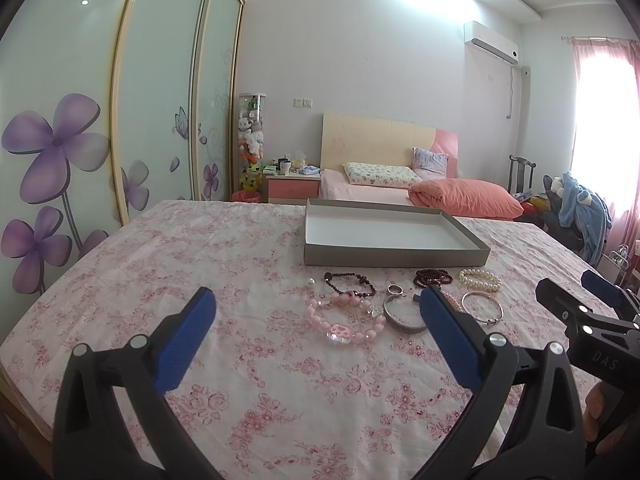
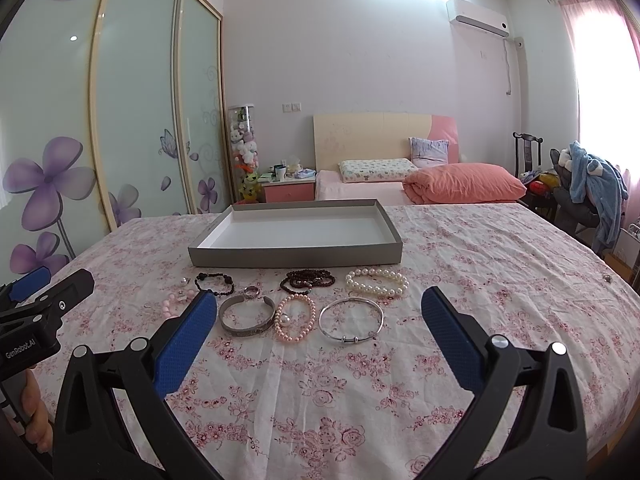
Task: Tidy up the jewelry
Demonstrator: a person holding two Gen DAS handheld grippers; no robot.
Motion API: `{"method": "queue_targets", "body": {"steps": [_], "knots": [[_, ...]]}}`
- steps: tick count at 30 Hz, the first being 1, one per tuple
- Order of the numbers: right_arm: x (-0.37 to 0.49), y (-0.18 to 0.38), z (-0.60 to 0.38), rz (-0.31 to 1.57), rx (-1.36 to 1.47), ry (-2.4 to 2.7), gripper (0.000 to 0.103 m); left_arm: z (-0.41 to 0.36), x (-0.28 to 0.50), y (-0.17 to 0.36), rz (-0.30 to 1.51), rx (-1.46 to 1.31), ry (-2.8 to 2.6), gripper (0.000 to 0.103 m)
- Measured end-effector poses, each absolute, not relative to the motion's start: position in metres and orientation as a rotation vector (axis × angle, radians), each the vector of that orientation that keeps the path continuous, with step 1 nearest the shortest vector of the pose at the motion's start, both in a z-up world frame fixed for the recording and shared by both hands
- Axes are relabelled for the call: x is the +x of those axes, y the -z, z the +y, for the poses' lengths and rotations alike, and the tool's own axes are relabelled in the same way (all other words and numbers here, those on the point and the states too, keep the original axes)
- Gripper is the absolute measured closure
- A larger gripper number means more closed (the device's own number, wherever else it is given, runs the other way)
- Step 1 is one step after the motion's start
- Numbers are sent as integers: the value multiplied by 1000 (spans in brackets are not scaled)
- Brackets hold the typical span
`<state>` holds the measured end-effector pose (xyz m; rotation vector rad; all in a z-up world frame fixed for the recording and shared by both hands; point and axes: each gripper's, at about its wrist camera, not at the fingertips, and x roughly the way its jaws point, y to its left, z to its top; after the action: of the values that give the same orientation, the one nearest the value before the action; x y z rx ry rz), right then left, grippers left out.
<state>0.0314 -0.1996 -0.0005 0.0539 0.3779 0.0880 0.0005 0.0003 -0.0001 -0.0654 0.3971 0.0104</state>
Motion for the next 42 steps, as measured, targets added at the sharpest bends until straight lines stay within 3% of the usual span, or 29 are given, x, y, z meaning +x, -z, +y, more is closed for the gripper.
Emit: {"method": "queue_targets", "body": {"steps": [42], "knots": [[34, 4, -202, 383, 57, -88, 2, 0, 1, 0, 403, -65, -11, 4]]}}
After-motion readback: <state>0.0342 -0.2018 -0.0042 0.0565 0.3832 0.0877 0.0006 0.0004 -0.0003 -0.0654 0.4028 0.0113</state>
